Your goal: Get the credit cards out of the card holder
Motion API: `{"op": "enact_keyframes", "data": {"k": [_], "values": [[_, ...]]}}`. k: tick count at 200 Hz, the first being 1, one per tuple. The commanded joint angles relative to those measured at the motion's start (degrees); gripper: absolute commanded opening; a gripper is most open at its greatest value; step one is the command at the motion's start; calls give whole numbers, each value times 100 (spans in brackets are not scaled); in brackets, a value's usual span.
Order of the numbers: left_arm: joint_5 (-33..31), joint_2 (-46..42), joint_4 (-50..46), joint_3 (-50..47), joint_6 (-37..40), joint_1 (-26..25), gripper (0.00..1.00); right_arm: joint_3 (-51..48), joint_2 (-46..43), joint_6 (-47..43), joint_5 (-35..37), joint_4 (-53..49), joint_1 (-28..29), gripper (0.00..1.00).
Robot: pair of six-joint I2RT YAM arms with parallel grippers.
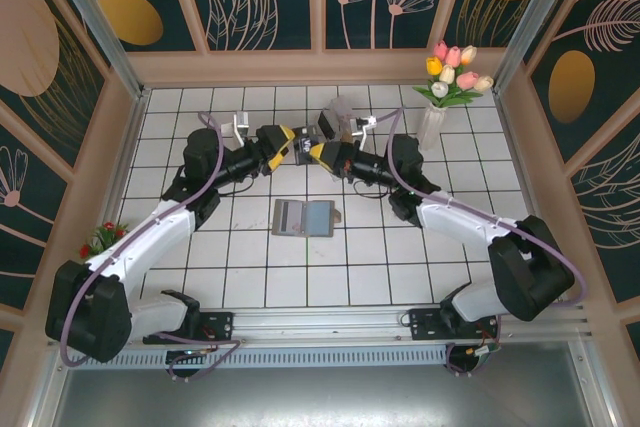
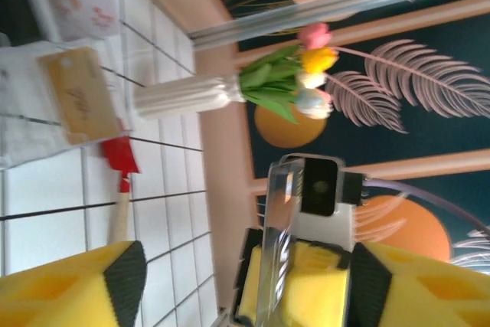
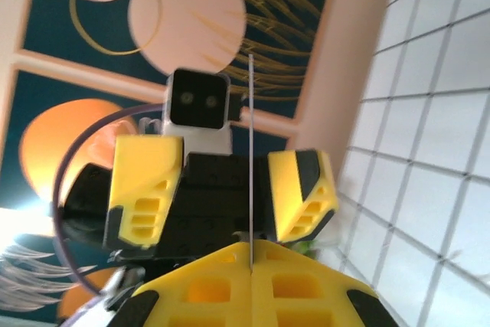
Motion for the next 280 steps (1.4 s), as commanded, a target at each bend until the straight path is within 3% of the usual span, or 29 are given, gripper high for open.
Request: {"op": "enact_keyframes", "data": {"k": [1,15,60,79,105,187,280], "values": [[-604,55,-1189,359,1111,51,89,673,-196,-1646,479,-1738,-114,0],[-1108,11,-1757,416,1584,68,98,1071,-83,-2548,762,-2585,-145,0],[-2055,20,-2639,493,2640,132,98,2614,775,-4700,2189,-4717,-180,0],[-2611,66,-2878,539,3030,149,99,3327,1375,-5142,2753,-5317,-181,0],[-2948,340,-3111,704,3345,197,99,3962,2107,-5583,2981,-5595,-172,0],[-3083,995,-3181,876,3704,246,99,5719,3928,-6176,3496,-6265,-252,0],[-2779,1459,-3114,926,3561,246,99,6226,4571,-6586,3780,-6405,-492,0]]}}
